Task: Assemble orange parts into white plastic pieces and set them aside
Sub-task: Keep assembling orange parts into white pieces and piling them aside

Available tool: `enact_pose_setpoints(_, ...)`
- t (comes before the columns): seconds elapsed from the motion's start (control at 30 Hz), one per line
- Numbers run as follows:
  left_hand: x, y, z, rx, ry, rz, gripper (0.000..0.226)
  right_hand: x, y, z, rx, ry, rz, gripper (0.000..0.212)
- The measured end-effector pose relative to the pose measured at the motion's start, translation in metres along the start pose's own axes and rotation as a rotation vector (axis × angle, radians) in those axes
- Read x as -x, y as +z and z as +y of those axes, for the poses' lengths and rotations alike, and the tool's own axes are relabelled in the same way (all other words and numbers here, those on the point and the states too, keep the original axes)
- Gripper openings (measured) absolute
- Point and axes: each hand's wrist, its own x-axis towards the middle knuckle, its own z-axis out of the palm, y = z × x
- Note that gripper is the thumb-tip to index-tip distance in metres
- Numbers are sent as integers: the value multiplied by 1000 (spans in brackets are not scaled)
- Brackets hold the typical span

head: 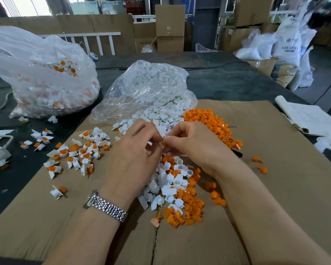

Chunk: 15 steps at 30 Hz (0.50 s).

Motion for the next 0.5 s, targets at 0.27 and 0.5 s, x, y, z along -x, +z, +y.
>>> enact_pose_setpoints(0.27,-3,-8,7,753,-594,-36,14,2,-3,-3,70,-157,147,7)
enact_pose_setpoints(0.5,-8,-11,4,1202,-781,-37,25,0,1,-4,189,-284,193,4)
